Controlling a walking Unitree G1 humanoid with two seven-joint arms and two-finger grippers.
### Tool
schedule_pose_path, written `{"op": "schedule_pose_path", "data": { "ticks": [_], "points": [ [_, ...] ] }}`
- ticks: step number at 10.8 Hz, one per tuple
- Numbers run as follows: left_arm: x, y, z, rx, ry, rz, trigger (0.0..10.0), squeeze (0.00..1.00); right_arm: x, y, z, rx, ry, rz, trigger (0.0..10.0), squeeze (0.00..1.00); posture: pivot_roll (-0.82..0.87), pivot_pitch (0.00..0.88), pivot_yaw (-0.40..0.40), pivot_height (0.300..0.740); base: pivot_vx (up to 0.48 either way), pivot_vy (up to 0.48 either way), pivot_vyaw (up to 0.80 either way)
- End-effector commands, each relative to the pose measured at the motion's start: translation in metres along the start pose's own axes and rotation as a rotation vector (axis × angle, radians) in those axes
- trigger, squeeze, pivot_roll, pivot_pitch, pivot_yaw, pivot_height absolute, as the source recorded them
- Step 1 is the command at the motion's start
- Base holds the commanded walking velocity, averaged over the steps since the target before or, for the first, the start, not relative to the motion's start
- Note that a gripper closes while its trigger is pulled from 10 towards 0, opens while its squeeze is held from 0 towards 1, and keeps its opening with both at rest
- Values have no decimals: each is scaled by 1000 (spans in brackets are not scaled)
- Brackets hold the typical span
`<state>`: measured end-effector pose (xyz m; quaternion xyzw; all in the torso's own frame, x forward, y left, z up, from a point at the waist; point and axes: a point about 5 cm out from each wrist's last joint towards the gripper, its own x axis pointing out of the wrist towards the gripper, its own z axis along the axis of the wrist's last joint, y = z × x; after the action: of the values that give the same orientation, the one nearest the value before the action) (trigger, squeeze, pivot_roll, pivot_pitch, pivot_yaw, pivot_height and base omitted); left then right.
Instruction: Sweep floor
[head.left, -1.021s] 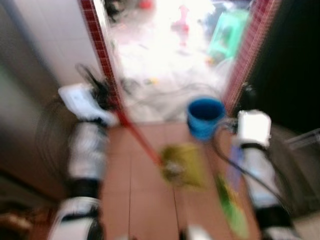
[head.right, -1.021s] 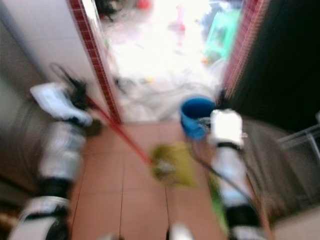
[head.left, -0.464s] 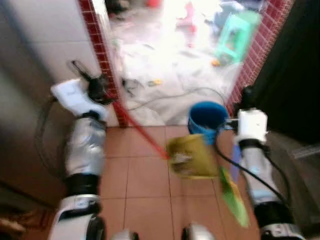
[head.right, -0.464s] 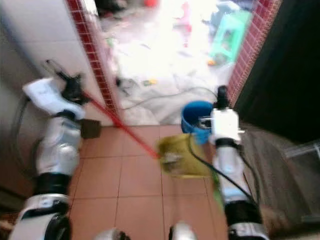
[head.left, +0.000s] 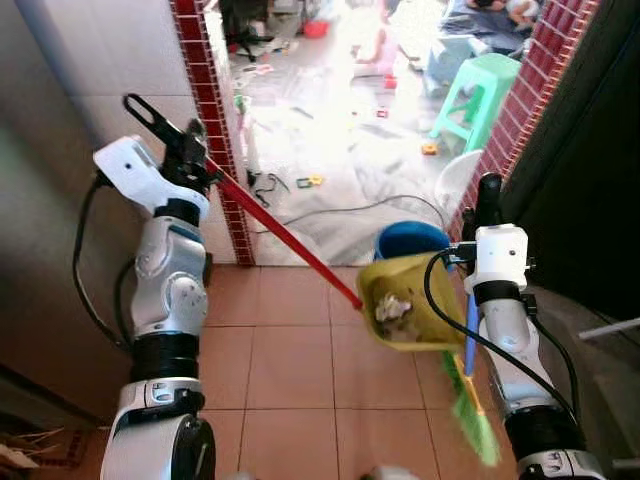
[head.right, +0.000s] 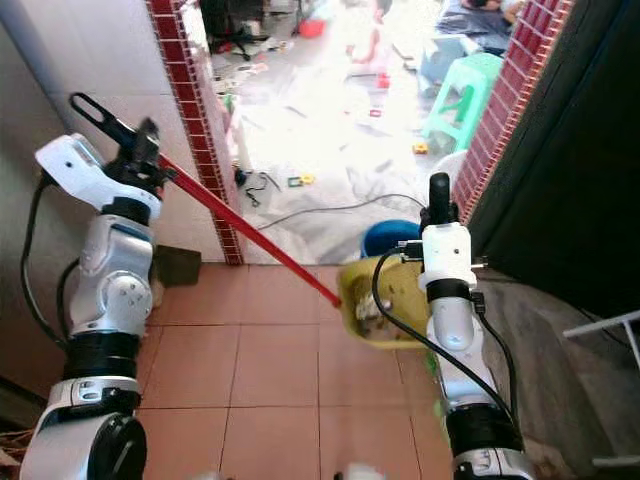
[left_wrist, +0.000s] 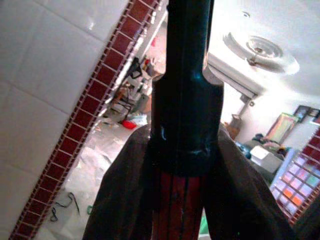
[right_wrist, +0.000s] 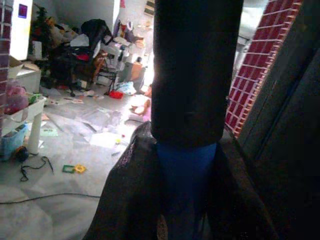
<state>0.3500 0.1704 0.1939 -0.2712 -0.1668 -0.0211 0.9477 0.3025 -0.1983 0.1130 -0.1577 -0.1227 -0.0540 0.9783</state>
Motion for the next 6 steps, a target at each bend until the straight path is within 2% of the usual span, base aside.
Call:
{"op": "schedule_pose_path", "data": {
  "ticks": [1,4,6],
  "points": [
    [9,-12,23,-33,-96,-35,10000,0,5,1,8,-12,-48,8,10000,0,-104,0,10,740,480,0,0],
    [9,-11,22,-34,-86,-35,10000,0,6,2,7,6,-34,4,10000,0,-105,0,12,740,480,0,0],
    [8,-12,22,-33,-80,-36,10000,0,5,4,7,6,-39,6,10000,0,-101,0,16,740,480,0,-781]
  ]
}}
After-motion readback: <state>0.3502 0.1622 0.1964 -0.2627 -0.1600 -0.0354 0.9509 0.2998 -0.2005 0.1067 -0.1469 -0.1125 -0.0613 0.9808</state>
